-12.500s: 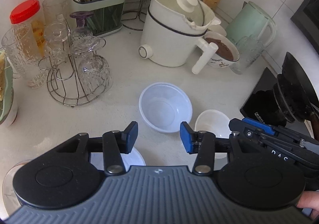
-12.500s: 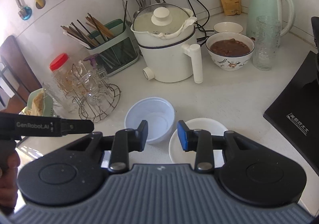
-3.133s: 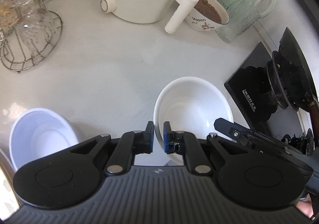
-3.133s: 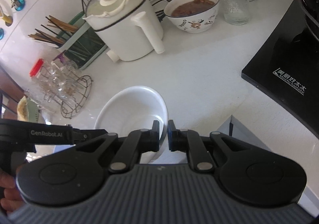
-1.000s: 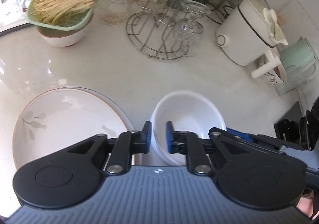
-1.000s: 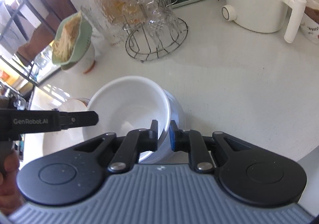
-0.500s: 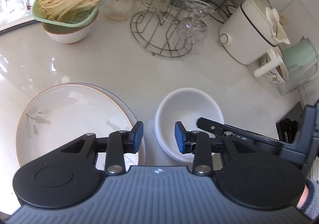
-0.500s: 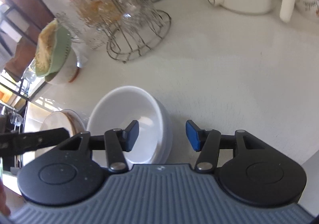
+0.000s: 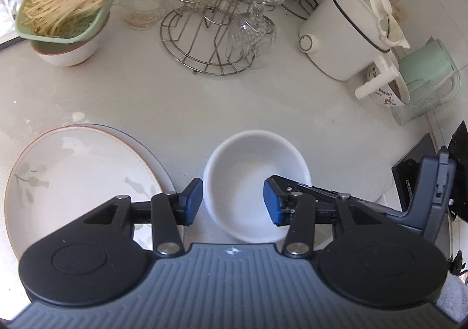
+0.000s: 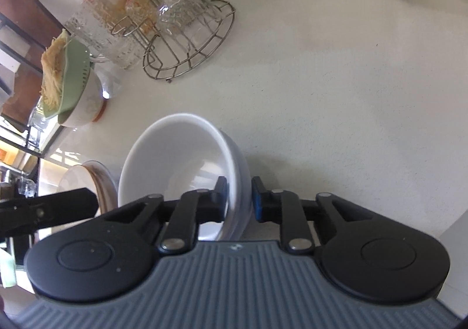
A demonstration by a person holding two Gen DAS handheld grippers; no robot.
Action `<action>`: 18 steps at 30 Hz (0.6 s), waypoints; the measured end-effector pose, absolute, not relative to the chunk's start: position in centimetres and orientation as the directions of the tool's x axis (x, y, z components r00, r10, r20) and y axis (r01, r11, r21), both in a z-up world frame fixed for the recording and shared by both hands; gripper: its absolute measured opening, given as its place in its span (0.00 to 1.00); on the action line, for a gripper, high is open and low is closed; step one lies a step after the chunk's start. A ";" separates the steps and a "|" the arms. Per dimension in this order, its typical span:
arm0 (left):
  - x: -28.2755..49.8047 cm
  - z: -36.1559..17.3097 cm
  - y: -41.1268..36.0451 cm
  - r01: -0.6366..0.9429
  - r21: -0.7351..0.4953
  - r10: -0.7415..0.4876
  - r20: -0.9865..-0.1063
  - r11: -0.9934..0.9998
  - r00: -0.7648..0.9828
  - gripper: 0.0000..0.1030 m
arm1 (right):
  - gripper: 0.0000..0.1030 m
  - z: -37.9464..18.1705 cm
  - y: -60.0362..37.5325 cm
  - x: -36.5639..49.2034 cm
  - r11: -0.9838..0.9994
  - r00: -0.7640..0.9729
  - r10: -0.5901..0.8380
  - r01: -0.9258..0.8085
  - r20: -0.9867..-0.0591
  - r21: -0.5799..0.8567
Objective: Organize plates and bowls
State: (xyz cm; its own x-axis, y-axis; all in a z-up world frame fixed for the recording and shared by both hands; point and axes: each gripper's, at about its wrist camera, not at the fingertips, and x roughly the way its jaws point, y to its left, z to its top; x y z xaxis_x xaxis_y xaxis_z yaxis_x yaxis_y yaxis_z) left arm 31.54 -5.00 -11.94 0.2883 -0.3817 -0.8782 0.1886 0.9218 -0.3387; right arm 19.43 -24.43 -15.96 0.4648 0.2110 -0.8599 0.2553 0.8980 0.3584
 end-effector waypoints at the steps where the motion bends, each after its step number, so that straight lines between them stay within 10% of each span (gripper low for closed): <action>1: 31.6 -12.0 -5.2 0.193 -0.339 -0.383 -0.878 0.921 0.285 0.50 | 0.16 -15.9 -24.6 19.3 0.896 0.464 0.208 0.262 -0.861 0.358; 18: 31.3 -15.2 -10.2 0.265 -0.380 -0.429 -0.890 0.886 0.156 0.51 | 0.12 -15.0 -28.9 15.8 0.873 0.459 0.122 0.372 -0.880 0.315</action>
